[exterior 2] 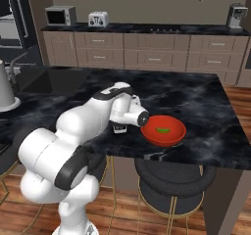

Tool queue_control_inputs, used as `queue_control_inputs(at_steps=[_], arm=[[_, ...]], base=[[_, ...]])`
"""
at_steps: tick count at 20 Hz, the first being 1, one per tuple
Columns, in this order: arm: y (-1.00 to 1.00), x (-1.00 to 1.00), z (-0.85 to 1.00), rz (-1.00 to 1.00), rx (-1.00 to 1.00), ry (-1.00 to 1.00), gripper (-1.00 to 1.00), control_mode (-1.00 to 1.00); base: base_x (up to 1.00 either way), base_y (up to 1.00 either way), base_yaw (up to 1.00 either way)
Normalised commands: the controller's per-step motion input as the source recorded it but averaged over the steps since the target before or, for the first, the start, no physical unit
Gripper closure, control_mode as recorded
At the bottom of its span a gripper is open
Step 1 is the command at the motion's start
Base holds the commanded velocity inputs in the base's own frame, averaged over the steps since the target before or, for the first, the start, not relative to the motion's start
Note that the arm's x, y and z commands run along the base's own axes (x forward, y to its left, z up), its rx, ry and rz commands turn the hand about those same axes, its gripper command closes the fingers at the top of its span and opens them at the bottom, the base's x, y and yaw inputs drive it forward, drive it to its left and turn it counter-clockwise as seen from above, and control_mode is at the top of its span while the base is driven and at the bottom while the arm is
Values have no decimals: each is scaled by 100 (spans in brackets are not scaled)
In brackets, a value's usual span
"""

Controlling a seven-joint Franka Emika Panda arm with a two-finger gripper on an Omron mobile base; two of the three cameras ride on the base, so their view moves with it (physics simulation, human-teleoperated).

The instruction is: There is a bowl on the dining counter. Grab a lemon wedge from the fridge and place it in the bowl. Then get the liquor bottle and glass cup from the cabinet and place them next to the bowl.

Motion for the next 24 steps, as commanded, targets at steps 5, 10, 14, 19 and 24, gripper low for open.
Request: queue_control_inputs(at_steps=[5,10,14,19,24], arm=[[0,2,-22,0,0,-1,100,-100],[0,4,-23,0,0,-6,100,-100],[0,10,-27,1,0,-4,100,-100],[-1,15,-23,2,0,-1,100,-100],[-6,32,-16,5,0,0,100,-100]], base=[[0,0,0],[0,0,0],[0,0,0],[0,0,0],[0,0,0]])
